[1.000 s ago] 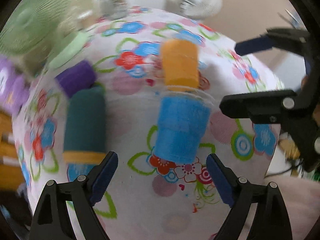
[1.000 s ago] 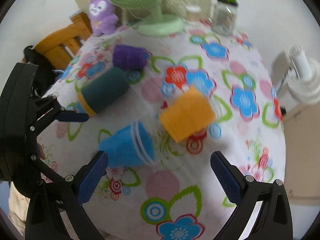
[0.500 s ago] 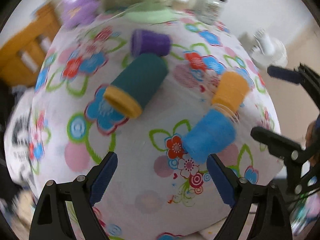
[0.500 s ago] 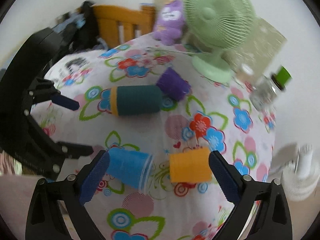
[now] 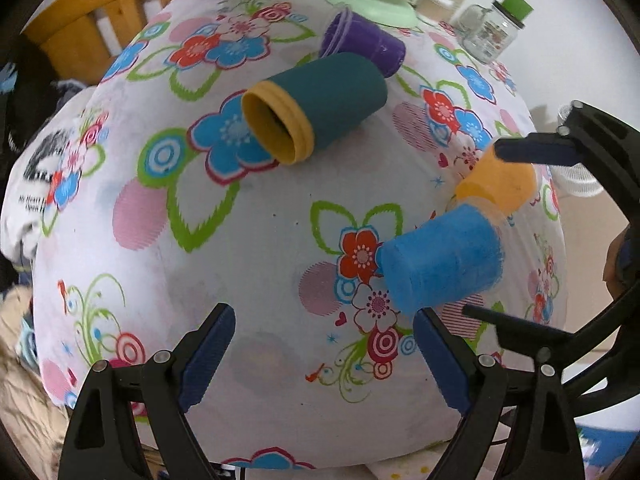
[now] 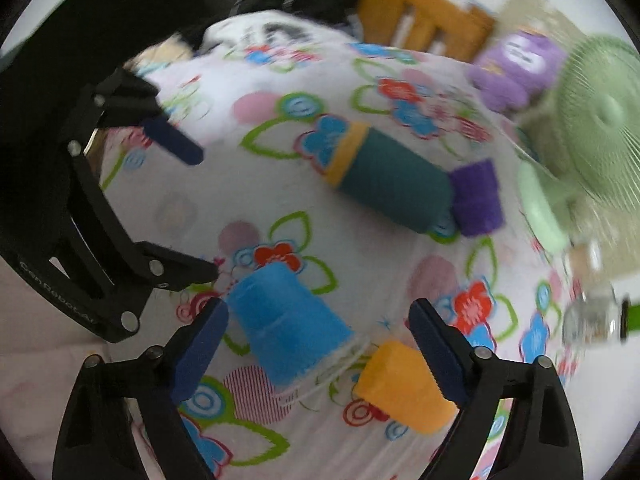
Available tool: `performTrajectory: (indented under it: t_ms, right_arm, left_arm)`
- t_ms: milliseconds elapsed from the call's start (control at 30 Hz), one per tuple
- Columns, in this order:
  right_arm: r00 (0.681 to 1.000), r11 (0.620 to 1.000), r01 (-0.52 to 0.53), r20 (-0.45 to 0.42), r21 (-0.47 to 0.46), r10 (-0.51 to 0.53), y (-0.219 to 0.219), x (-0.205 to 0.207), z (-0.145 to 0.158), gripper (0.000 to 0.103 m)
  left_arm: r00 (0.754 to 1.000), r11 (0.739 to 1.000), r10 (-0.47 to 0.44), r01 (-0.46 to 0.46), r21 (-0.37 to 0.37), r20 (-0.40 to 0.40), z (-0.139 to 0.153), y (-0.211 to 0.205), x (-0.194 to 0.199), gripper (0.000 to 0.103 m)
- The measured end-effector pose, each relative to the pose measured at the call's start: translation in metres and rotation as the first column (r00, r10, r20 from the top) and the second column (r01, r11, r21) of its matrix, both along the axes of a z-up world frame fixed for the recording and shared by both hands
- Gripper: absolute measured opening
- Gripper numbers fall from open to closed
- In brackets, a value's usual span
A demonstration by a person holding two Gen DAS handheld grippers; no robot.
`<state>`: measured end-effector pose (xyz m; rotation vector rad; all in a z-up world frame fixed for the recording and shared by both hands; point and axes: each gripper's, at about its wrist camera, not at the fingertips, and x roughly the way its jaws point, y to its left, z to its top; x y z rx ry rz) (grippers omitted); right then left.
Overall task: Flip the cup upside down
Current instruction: 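Rotate the blue cup with the right gripper until its rim faces down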
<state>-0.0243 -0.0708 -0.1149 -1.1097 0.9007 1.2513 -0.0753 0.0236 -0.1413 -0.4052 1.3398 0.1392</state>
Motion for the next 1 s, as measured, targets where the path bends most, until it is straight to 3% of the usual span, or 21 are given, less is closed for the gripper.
performTrajectory:
  t_ms: [233, 400, 567, 633, 833, 1000]
  right_arm:
    - [0.981, 0.977, -0.193, -0.011, -0.089, 0.192, 0.018, -0.013, -0.019, 0.087]
    - [0.961, 0.953, -0.274, -0.067, -0.13, 0.267, 0.031, -0.018, -0.036, 0.085]
    - [0.954, 0.939, -0.29, -0.136, -0.186, 0.267, 0.037, -0.017, -0.057, 0.073]
    - [0.954, 0.937, -0.286, -0.155, -0.202, 0.258, 0.039, -0.016, -0.065, 0.062]
    - [0.96, 0.949, -0.25, -0.177, -0.193, 0.217, 0.043, -0.018, -0.065, 0.058]
    - [0.98, 0.98, -0.146, -0.155, -0.138, 0.125, 0.048, -0.01, -0.051, 0.058]
  left_arm:
    - [0.996, 0.995, 0.087, -0.087, -0.039, -0.013, -0.013, 0.003, -0.012, 0.092]
    - [0.992, 0.99, 0.122, -0.124, -0.069, -0.031, -0.026, 0.009, -0.022, 0.092]
    - [0.991, 0.99, 0.124, -0.127, -0.065, -0.053, -0.037, 0.011, -0.03, 0.092]
    - [0.991, 0.99, 0.124, -0.127, -0.062, -0.058, -0.039, 0.012, -0.031, 0.092]
    - [0.993, 0.994, 0.094, -0.098, -0.047, -0.069, -0.039, 0.013, -0.027, 0.092]
    - [0.997, 0.998, 0.049, -0.051, -0.022, -0.066, -0.03, 0.016, -0.018, 0.092]
